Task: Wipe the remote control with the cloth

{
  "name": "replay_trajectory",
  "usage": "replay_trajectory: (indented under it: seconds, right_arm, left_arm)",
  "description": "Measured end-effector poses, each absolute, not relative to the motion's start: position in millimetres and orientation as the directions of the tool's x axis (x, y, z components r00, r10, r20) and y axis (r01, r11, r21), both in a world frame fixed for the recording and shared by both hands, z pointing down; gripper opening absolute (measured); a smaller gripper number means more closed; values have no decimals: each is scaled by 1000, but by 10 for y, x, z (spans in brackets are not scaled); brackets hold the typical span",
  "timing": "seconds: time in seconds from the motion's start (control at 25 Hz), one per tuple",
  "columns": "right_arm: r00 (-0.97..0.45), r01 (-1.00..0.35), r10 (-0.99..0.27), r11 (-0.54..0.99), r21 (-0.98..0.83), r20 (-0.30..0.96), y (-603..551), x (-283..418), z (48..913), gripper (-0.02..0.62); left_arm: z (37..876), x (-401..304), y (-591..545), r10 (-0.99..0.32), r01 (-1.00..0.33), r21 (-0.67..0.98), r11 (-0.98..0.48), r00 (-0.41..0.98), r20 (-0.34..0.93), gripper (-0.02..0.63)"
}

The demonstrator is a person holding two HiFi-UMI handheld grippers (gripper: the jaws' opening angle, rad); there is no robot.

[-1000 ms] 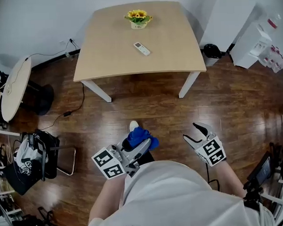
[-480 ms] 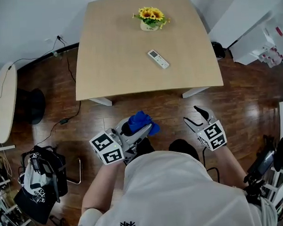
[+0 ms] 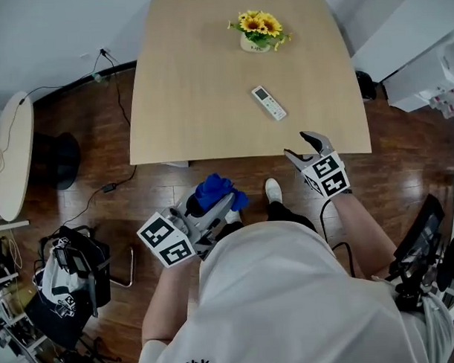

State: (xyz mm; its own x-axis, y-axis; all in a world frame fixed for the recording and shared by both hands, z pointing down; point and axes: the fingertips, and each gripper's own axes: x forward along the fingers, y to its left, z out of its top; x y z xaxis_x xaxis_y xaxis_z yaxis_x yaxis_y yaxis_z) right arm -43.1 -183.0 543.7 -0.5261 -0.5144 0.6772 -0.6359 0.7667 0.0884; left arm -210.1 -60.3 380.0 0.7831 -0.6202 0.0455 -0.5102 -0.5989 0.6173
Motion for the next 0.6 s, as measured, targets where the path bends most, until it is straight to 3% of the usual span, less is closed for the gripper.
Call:
replay_trajectory:
  seconds: [0.28, 0.6]
  right_arm:
    - [-558, -624, -470, 781, 27, 684, -2648, -554, 6034, 281]
    - [-552, -635, -449, 773, -5, 703, -3296, -758, 6768, 302]
  left_arm:
    - [3732, -2181, -778, -770, -654, 593, -470, 632, 87, 149]
    - [3748, -2083, -947, -825, -705, 610, -363, 548, 142, 149]
